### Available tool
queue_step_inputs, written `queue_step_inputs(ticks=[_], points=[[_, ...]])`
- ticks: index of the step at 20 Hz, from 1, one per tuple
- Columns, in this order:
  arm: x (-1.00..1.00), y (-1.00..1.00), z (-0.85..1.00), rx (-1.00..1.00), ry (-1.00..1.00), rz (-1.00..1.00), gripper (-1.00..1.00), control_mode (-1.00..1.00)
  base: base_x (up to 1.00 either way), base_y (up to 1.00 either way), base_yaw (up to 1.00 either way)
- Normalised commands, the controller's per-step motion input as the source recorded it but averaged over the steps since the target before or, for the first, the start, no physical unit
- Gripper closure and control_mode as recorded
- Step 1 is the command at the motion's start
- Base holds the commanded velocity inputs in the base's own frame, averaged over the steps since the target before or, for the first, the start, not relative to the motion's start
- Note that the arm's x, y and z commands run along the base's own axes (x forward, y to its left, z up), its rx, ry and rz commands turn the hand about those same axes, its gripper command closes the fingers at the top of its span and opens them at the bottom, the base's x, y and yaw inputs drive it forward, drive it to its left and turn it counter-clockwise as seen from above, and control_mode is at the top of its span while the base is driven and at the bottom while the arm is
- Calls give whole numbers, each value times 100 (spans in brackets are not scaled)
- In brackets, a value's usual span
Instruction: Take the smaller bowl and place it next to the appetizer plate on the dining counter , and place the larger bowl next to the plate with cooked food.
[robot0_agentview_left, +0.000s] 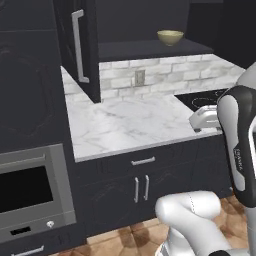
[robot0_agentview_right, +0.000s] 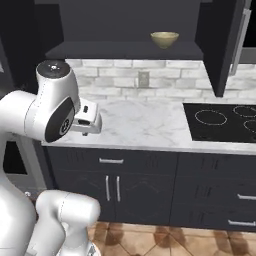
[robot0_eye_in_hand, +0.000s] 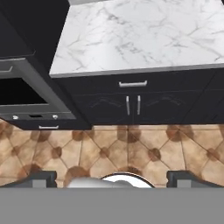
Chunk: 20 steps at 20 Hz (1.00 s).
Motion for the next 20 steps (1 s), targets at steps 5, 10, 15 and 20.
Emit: queue_step_inputs(ticks=[5,10,15,20], points=[[0,0,0,0,0,0,-100,100,52,-35,0],[0,0,0,0,0,0,-100,100,52,-28,0],[0,0,0,0,0,0,-100,100,53,-24,0],[0,0,0,0,0,0,-100,100,53,-34,0]])
